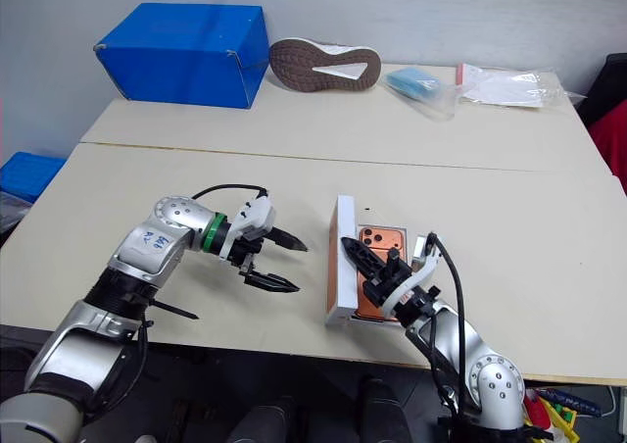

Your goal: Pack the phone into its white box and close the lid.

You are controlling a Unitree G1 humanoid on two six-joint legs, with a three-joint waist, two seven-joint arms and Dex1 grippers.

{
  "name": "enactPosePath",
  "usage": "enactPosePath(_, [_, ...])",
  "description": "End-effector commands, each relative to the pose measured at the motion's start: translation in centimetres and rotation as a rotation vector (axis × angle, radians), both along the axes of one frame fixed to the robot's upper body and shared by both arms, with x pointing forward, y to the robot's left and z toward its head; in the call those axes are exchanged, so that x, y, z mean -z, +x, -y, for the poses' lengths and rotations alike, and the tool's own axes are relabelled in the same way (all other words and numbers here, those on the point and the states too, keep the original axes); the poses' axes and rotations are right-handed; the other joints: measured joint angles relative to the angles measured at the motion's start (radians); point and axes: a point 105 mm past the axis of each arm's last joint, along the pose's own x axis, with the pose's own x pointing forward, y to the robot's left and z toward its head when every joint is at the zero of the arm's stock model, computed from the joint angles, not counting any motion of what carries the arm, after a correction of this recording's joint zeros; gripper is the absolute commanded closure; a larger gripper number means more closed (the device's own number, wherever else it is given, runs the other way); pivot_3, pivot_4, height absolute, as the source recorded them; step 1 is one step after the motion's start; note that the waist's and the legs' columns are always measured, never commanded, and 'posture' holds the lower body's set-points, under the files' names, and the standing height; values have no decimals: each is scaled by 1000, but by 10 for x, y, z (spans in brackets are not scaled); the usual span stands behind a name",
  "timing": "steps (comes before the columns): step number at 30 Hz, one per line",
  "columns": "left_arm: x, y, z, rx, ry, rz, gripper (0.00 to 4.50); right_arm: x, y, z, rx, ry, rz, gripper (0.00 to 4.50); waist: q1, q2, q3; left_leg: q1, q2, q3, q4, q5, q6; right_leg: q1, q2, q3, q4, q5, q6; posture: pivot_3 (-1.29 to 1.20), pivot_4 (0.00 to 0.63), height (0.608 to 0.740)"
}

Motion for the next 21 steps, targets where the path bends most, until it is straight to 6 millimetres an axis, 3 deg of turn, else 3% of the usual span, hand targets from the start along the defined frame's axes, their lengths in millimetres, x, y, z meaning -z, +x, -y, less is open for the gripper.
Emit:
enactPosePath(1, [-4,4,7,16,-4,44,0,1,-3,8,23,0,-1,2789,0,0,0,0,0,0,0,0,0,0,0,0,0,0,0,0,150,740])
enactPosePath(9, [5,12,38,37,-48,70,0,-10,-20,24,28,-79,51,106,9,0,0,-1,0,0,0,0,0,0,0,0,-1,0,0,0,150,740])
enactPosePath(12, [7,14,48,44,-62,80,0,-9,-28,28,22,-154,65,106,15,-1,0,-1,0,0,0,0,0,0,0,0,-2,0,1,0,150,740])
enactPosePath(21, [4,14,60,69,-103,79,2807,-17,-51,59,53,-323,113,62,22,-1,1,-2,0,0,0,0,1,0,0,-1,-2,1,1,0,150,740])
